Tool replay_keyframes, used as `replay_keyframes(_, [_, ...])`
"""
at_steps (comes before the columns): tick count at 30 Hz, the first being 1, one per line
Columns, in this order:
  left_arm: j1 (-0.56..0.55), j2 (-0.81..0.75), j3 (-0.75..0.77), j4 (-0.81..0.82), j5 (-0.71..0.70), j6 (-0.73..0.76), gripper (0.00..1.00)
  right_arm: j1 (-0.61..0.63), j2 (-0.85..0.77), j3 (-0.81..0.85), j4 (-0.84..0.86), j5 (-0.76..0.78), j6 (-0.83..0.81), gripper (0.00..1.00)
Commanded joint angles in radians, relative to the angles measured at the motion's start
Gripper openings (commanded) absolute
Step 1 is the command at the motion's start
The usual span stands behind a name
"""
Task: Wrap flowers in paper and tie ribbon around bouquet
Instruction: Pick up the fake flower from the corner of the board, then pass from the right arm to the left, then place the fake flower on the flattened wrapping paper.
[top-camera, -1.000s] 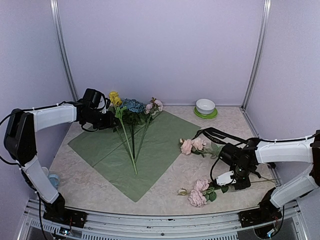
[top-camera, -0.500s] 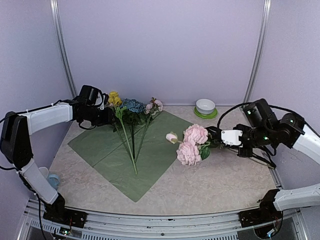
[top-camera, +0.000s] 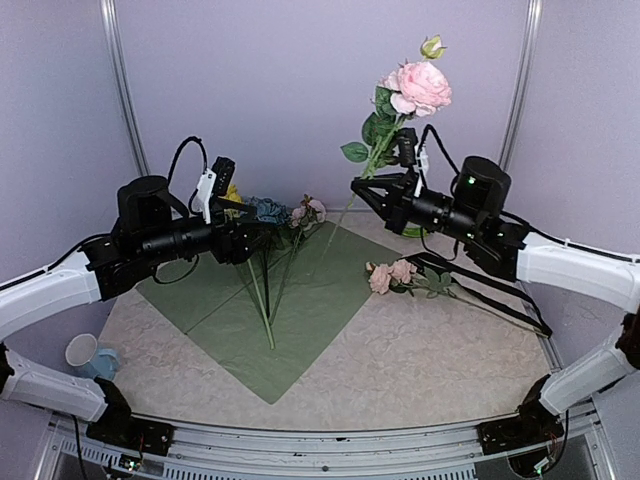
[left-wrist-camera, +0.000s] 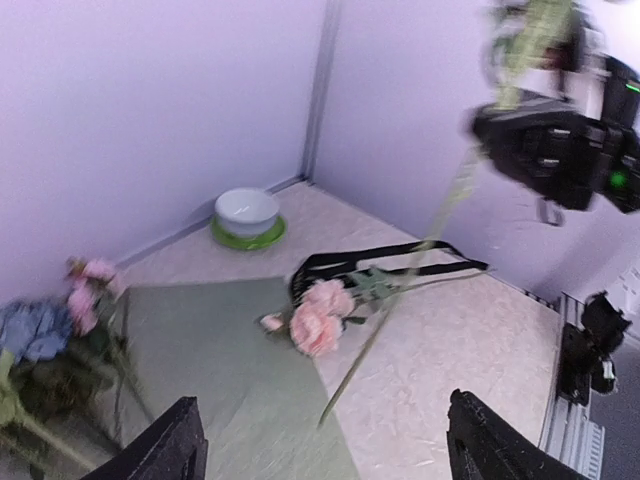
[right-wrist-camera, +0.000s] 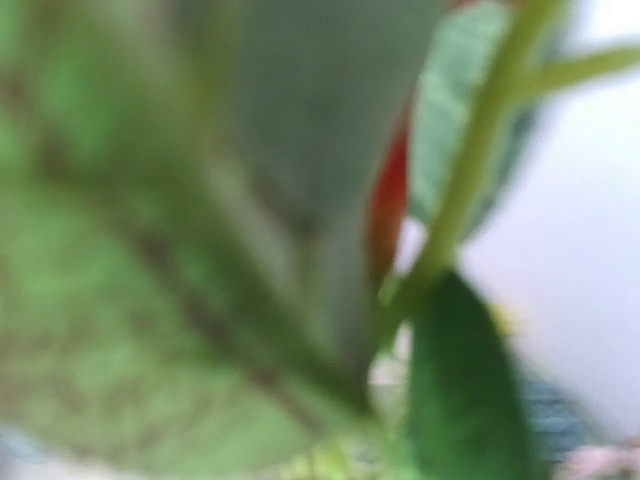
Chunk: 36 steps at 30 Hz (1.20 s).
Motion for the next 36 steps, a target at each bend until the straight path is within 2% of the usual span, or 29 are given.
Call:
replay_keyframes(1, [-0.101, -0.037, -0.08, 0.228, 0.113, 0.16, 0.8, 0.092, 0.182, 0.193, 0.19, -0.161, 0.239, 0.0])
replay_keyframes(4, [-0.116, -0.022, -0.071, 0.215, 0.129, 0.173, 0.75, 0.142, 0.271, 0.305, 0.134, -0.202, 0.214, 0.0])
replay_keyframes(8, [-0.118, 0.012, -0.048, 0.177, 0.167, 0.174, 0.58, 0.171, 0.324, 0.355, 0.11, -0.215, 0.193, 0.0])
replay_keyframes(10, [-0.118, 0.023, -0.044, 0.184, 0.169, 0.157, 0.45, 0.179, 0.349, 0.383, 0.069, -0.228, 0.181, 0.0])
replay_keyframes(15, [-0.118, 0.03, -0.036, 0.206, 0.147, 0.126, 0.04, 0.196, 0.394, 0.465, -0.052, -0.274, 0.129, 0.0])
replay_keyframes(16, [-0.119, 0.029, -0.036, 0.212, 0.153, 0.119, 0.0, 0.197, 0.398, 0.475, -0.074, -0.276, 0.115, 0.0])
replay_keyframes(20, [-0.118, 0.023, -0.042, 0.236, 0.167, 0.075, 0.0, 0.2, 0.392, 0.485, -0.123, -0.24, 0.077, 0.0])
replay_keyframes(22, [-0.106, 0.033, -0.042, 0.244, 0.143, 0.007, 0.0, 0.198, 0.393, 0.492, -0.152, -0.207, 0.063, 0.0])
replay_keyframes(23, [-0.087, 0.046, -0.044, 0.255, 0.153, -0.044, 0.0, 0.195, 0.395, 0.506, -0.178, -0.178, 0.061, 0.18])
replay_keyframes(24, [-0.06, 0.064, -0.045, 0.27, 0.173, -0.115, 0.0, 0.192, 0.397, 0.516, -0.21, -0.146, 0.058, 0.52])
replay_keyframes(26, [0.005, 0.113, -0.045, 0.286, 0.181, -0.273, 0.0, 0.176, 0.397, 0.529, -0.277, -0.042, 0.065, 0.82])
replay_keyframes(29, [0.095, 0.202, -0.046, 0.245, 0.126, -0.518, 0.0, 0.144, 0.389, 0.522, -0.373, 0.16, 0.092, 0.9])
replay_keyframes(31, [0.143, 0.271, -0.056, 0.229, 0.13, -0.607, 0.0, 0.124, 0.393, 0.522, -0.456, 0.284, 0.111, 0.91])
replay_keyframes(36, [0.164, 0.424, -0.015, 0.166, 0.105, -0.625, 0.0, 0.097, 0.408, 0.501, -0.589, 0.371, 0.116, 0.89])
